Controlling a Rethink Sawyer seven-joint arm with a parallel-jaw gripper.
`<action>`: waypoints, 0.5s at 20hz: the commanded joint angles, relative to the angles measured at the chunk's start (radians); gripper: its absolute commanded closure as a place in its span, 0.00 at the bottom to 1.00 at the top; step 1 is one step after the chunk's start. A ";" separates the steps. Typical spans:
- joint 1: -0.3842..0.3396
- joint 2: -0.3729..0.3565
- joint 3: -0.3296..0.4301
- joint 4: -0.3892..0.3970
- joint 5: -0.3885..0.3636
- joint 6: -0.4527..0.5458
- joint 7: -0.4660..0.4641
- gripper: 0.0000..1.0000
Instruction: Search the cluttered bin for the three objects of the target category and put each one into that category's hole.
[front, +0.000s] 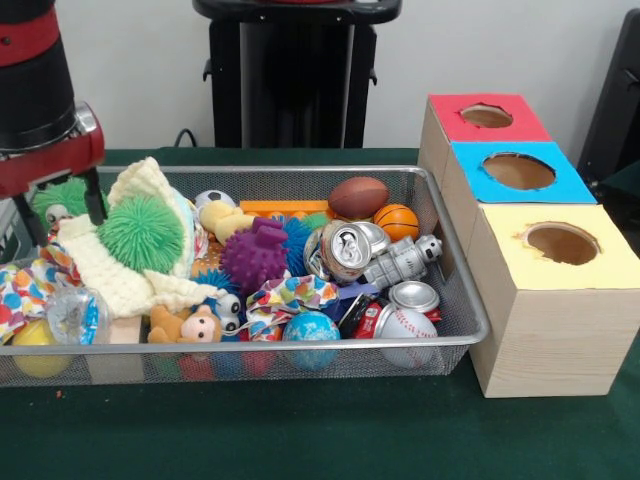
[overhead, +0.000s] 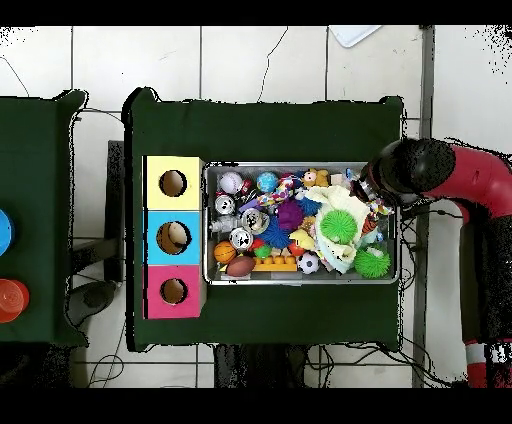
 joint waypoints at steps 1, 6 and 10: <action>-0.013 0.028 -0.001 0.142 0.006 -0.042 -0.076 0.00; -0.015 0.059 -0.001 0.121 -0.015 -0.061 -0.087 0.00; -0.014 0.081 -0.001 0.104 -0.047 -0.102 -0.108 0.00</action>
